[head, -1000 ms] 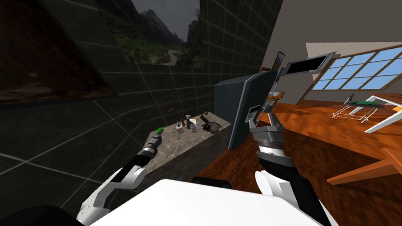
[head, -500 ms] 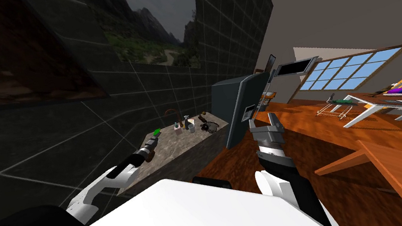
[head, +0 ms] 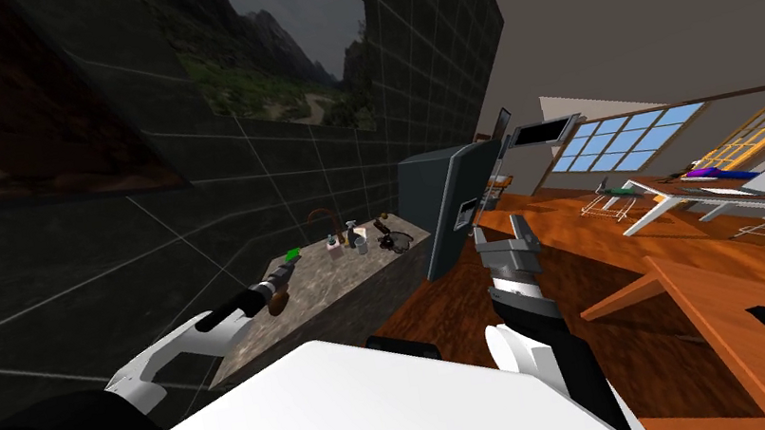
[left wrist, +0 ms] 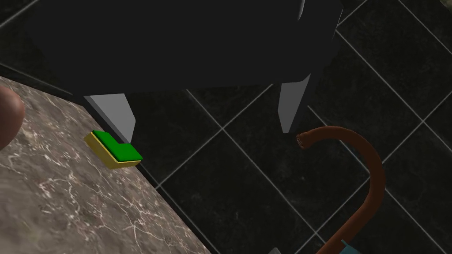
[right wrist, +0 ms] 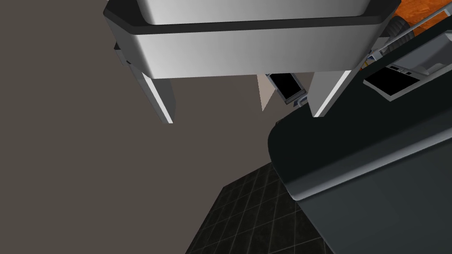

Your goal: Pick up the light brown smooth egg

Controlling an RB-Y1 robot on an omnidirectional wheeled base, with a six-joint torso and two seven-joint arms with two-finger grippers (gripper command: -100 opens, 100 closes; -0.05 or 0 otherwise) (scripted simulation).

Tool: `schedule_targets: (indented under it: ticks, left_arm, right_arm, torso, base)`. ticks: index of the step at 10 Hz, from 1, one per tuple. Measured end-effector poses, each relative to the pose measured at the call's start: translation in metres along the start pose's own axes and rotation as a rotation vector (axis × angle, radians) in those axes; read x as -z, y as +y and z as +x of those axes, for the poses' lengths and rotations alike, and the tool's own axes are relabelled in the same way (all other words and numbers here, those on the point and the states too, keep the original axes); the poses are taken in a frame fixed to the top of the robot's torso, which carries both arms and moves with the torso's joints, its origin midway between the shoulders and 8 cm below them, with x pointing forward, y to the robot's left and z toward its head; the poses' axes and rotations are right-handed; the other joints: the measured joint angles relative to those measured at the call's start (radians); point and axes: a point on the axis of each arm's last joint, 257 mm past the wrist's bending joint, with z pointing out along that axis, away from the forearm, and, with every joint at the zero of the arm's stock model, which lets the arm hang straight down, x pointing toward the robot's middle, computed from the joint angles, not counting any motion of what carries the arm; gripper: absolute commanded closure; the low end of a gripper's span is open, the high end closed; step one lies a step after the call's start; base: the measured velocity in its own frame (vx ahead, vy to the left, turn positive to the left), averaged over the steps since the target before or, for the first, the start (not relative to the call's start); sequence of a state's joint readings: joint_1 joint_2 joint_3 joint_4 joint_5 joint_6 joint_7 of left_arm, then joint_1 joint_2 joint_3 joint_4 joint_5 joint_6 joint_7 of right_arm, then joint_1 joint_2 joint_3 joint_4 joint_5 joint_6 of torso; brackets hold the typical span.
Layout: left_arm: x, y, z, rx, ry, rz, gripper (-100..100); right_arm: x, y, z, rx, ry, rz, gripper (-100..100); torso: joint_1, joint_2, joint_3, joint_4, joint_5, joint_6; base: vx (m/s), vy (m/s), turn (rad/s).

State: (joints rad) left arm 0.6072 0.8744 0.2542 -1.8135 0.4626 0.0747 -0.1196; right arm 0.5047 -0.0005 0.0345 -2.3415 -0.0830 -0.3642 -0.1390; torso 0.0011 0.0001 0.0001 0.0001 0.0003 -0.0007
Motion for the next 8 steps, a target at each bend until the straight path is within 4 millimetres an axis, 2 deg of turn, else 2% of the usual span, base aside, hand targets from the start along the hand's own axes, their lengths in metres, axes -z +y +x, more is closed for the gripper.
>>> schedule_targets:
  ticks: [5, 8]
  left_arm:
    - [0.0, 0.041, -0.032, -0.093, 0.011, -0.166, -100]
    - [0.001, 0.058, -0.049, -0.147, 0.016, -0.243, -100]
  right_arm:
    - [0.0, 0.0, 0.0, 0.0, 0.0, 0.0, 0]
    - [0.0, 0.0, 0.0, 0.0, 0.0, 0.0, 0]
  torso:
    - [0.0, 0.0, 0.0, 0.0, 0.0, 0.0]
    - [0.0, 0.0, 0.0, 0.0, 0.0, 0.0]
  base:
    - [0.001, 0.009, -0.071]
    - [-0.004, 0.013, -0.07]
